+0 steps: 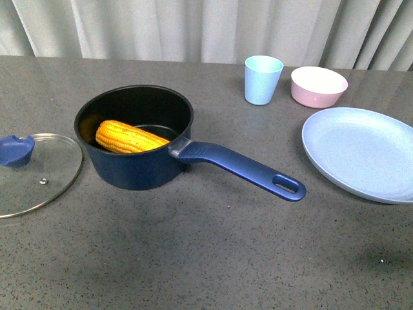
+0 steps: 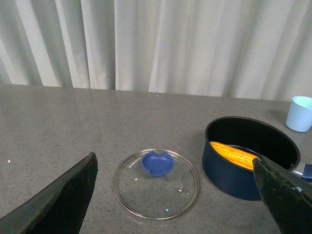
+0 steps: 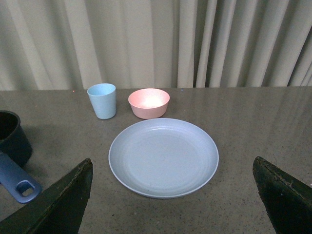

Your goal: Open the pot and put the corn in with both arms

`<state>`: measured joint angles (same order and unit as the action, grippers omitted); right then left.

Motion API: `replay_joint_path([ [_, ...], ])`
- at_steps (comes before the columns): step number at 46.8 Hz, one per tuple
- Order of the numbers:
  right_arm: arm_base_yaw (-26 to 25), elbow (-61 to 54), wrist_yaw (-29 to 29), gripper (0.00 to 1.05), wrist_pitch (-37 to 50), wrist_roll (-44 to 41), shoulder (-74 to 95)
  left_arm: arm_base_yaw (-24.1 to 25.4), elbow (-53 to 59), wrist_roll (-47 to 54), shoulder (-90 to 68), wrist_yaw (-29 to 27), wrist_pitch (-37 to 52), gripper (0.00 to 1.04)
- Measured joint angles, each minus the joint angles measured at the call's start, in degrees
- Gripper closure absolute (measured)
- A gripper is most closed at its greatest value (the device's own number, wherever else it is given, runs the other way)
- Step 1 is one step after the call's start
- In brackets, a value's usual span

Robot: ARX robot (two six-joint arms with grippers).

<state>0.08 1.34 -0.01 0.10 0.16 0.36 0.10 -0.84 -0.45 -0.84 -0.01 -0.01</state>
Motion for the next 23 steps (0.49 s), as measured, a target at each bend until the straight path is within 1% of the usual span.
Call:
replay_joint_path([
  [23, 0.0, 0.0, 0.0, 0.09, 0.0, 0.0, 0.0, 0.0, 0.0, 0.0, 0.0, 0.0, 0.0, 0.09],
])
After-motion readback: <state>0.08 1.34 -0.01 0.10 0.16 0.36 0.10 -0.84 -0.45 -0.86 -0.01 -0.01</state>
